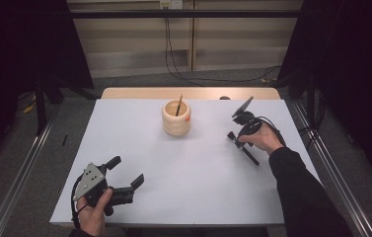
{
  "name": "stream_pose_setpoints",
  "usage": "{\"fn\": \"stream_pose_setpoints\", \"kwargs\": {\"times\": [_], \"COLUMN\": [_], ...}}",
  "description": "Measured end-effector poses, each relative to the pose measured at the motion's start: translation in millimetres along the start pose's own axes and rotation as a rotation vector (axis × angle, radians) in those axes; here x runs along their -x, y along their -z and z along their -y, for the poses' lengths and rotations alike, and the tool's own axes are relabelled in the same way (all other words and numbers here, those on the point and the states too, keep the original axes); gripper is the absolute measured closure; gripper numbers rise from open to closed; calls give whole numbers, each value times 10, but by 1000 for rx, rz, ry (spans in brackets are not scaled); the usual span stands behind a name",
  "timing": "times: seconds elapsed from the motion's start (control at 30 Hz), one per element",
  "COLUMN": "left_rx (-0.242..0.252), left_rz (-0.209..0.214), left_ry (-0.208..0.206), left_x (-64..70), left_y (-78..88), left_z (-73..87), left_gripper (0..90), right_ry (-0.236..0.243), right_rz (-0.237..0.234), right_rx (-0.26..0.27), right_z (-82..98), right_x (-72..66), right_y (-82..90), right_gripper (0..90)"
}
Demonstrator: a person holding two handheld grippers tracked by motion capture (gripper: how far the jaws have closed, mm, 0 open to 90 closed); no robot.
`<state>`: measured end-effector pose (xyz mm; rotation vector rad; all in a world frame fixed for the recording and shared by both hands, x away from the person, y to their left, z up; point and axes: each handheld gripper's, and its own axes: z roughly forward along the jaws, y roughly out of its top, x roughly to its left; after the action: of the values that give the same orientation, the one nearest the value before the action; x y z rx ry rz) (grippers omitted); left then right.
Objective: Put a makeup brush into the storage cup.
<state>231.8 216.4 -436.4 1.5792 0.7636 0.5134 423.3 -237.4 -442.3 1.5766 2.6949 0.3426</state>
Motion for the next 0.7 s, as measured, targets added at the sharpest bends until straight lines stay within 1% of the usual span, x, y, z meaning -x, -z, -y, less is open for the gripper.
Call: {"fn": "stream_pose_setpoints", "kwargs": {"times": [0.03,0.1,0.13,0.17,0.2,0.33,0.37,0.43,0.47,0.5,0.53,0.57,0.6,0.67,0.7], "left_rx": [-1,-3,-1,0,3,2,3,2,3,2,3,3,2,-1,0], "left_rz": [0,0,5,5,5,1,0,0,-1,-1,-1,0,0,2,2], "left_ry": [1,-3,1,2,7,5,5,5,4,3,4,3,4,3,3], "left_x": [0,-1,-3,-5,-1,-5,-4,-5,-7,-7,-6,-6,-7,-8,-8], "left_y": [2,5,5,5,3,7,8,8,10,10,10,10,9,7,7], "left_z": [1,0,2,1,2,1,1,1,1,1,1,1,1,2,2], "left_gripper": [20,20,20,20,20,20,20,20,20,20,20,20,20,20,20], "right_ry": [-6,4,-3,3,-3,5,4,2,-5,-5,15,3,18,13,3], "right_rz": [-2,-5,-5,-7,-9,-17,-19,-30,-34,-34,-36,-39,-38,-46,-46], "right_rx": [3,14,13,30,28,71,73,104,108,122,137,138,153,175,183], "right_z": [8,24,31,41,48,77,83,98,107,116,124,137,151,181,195], "right_x": [-5,-8,-17,-17,-26,-41,-50,-54,-57,-57,-48,-61,-49,-45,-47], "right_y": [15,42,57,63,82,134,156,170,184,189,191,201,201,205,210], "right_gripper": [787,787,787,787,787,787,787,787,787,787,787,787,787,787,787]}}
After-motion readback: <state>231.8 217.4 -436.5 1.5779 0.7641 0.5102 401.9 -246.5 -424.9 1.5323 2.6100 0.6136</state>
